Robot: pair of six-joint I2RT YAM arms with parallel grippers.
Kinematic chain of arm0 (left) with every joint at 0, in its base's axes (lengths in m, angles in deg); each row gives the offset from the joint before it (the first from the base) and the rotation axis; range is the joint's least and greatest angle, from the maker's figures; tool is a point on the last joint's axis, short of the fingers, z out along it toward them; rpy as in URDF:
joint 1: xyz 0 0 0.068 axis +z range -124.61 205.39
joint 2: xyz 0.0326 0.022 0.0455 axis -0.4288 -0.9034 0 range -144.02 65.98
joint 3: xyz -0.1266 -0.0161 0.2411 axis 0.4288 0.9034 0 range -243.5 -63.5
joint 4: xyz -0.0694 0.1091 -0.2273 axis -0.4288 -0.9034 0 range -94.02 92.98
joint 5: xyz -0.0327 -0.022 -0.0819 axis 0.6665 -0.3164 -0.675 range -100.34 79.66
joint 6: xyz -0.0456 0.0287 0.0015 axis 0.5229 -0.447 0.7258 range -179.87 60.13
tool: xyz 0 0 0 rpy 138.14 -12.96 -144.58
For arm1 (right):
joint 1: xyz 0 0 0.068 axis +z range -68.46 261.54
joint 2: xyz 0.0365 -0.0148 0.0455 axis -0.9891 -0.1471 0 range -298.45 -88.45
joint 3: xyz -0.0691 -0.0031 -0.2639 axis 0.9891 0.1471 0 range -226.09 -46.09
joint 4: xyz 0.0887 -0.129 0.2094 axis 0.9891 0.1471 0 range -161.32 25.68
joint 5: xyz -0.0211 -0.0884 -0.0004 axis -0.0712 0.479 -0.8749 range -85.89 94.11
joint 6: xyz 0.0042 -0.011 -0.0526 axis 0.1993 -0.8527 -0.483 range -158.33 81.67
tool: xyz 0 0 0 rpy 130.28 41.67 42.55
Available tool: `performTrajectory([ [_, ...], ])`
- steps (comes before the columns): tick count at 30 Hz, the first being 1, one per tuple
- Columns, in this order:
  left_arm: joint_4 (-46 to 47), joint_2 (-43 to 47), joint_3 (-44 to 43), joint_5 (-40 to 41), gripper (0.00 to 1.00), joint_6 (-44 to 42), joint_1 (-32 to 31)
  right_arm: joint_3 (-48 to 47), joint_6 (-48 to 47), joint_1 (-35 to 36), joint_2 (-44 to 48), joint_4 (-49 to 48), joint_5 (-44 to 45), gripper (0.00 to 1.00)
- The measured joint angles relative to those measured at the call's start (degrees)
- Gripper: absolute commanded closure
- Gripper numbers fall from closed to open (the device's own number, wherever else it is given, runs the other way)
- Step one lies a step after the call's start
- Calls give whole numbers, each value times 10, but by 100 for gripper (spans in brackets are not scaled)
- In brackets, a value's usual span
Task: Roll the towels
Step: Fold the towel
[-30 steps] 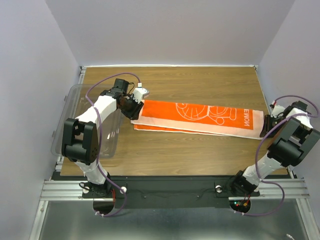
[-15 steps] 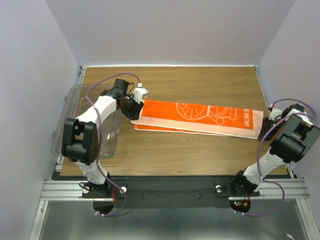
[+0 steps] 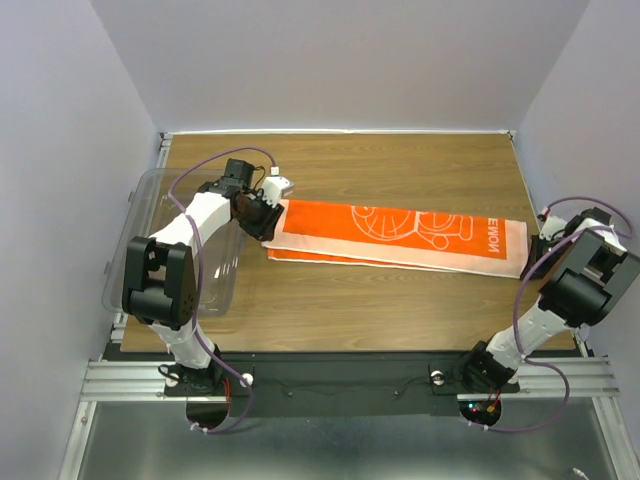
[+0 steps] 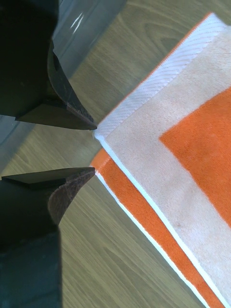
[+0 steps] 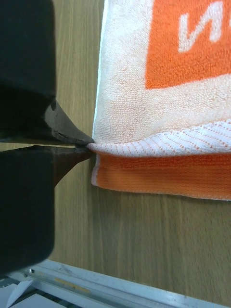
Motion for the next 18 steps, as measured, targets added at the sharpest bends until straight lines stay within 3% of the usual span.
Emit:
performTrajectory([
  [18,49,9,52,95,50,94,-9,-21,-9,0,43,27,-45,99],
])
